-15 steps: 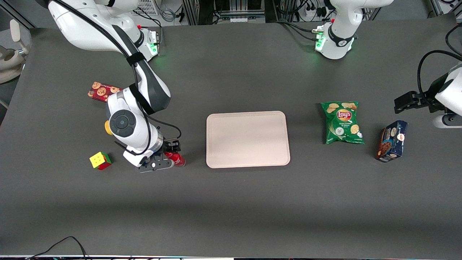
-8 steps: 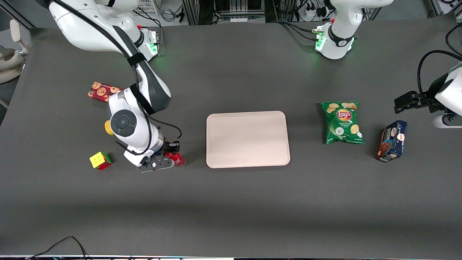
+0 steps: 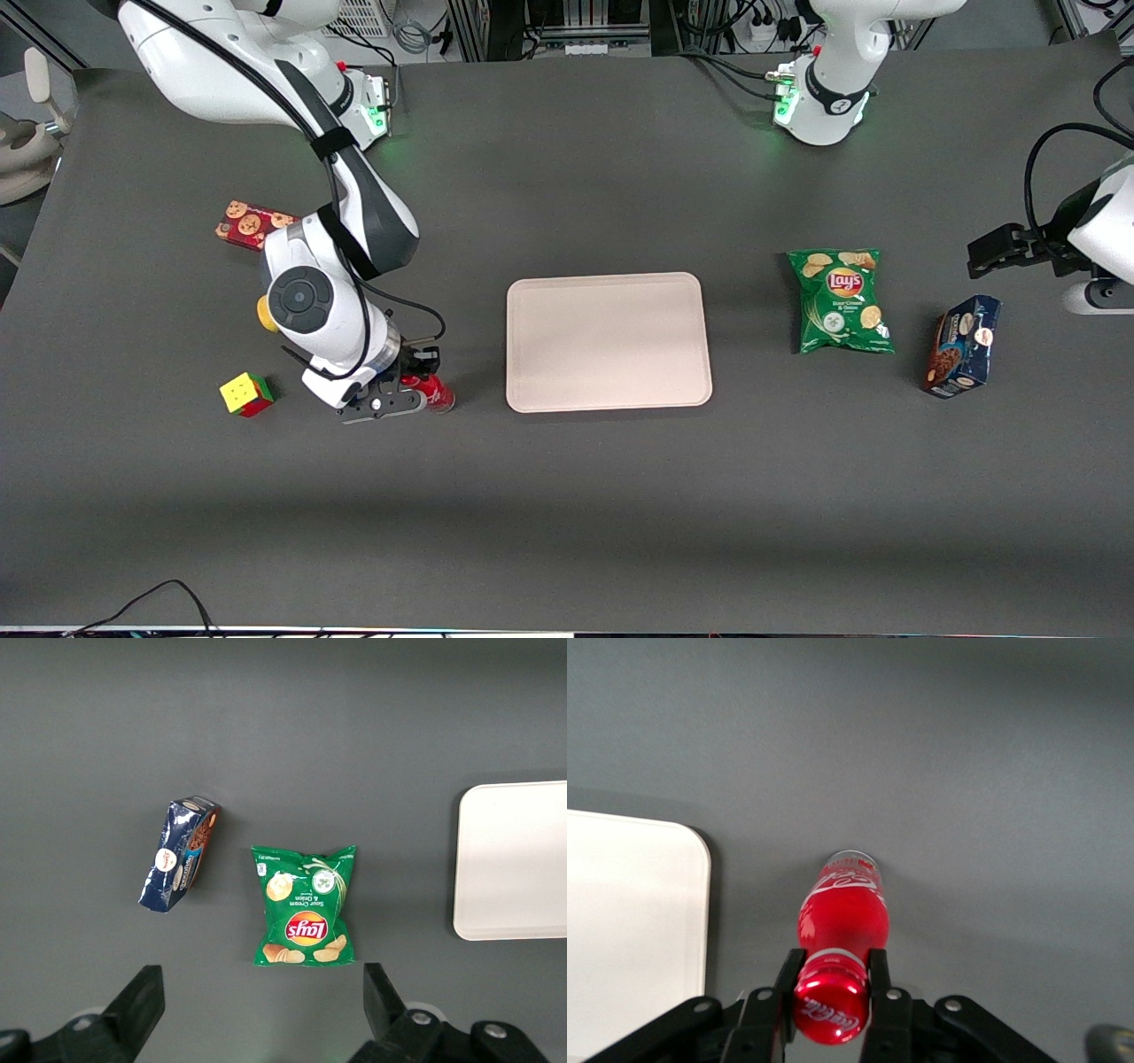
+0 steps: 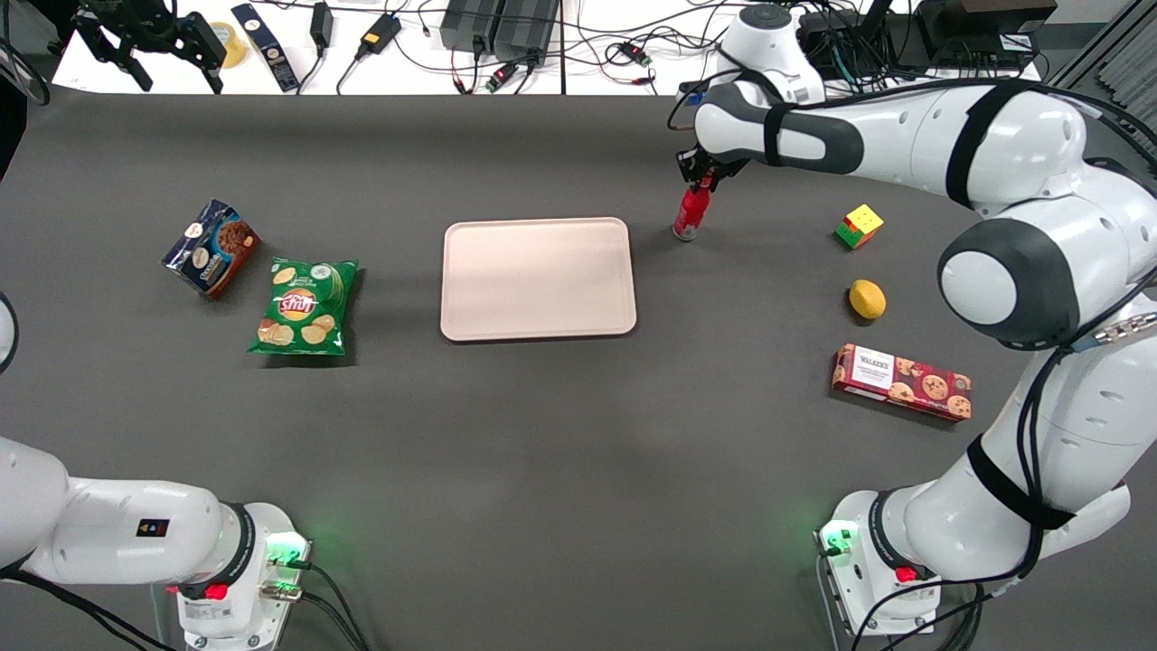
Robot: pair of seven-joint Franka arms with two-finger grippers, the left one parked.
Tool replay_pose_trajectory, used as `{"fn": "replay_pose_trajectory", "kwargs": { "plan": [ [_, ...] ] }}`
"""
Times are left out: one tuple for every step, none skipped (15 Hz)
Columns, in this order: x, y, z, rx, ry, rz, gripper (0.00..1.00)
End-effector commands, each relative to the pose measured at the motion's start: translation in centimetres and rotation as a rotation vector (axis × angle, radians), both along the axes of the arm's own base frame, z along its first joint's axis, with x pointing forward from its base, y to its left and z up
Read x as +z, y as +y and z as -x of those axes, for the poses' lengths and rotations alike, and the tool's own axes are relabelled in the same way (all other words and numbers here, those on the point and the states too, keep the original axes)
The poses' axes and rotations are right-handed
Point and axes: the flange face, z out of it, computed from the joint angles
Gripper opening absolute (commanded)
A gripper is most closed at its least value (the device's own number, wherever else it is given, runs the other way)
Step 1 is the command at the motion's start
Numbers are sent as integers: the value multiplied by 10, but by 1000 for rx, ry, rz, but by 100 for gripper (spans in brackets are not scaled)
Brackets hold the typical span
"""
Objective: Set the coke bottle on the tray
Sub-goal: 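Lift the held bottle and carry it over the white tray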
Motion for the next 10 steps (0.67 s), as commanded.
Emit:
{"fn": "replay_pose_trajectory", "kwargs": {
  "plan": [
    [66,-7,-1,-24,-35,12,0],
    [83,-8,-1,-23,-27,17,0],
    [98,-9,-1,-25,-16,22,0],
    [117,-10,0,-29,-7,25,0],
    [134,-10,3,-30,12,32,0],
    [153,-11,6,-32,27,40,0],
    [170,-12,10,-39,39,44,0],
    [184,-13,14,-42,50,46,0],
    [198,-12,18,-43,56,40,0],
    [211,-9,21,-43,57,31,0]
  ]
}}
